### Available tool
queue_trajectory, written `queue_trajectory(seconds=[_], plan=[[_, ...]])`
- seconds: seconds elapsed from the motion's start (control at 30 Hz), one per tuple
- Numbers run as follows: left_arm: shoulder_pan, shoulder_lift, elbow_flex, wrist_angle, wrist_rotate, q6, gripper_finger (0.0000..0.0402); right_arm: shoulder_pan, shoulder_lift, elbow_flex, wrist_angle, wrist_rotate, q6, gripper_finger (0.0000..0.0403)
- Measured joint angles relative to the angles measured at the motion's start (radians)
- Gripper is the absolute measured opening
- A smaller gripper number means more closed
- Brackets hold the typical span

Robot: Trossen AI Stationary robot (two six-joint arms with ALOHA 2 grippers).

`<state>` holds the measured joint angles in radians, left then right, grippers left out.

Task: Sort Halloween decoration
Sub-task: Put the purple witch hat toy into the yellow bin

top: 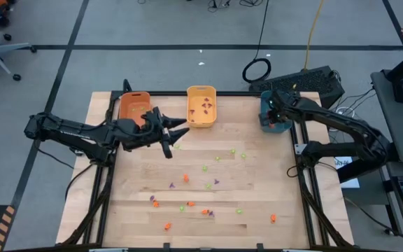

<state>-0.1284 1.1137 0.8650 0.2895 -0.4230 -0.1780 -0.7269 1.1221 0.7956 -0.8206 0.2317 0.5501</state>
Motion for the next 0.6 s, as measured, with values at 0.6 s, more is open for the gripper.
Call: queue_trajectory(seconds=[0.6], plan=[[-0.063,0.0,0.0,-0.254,0.043,-0.19,0.0164,0.101,-0.108,0.313,0.037,-0.237,-0.057,0.0155]])
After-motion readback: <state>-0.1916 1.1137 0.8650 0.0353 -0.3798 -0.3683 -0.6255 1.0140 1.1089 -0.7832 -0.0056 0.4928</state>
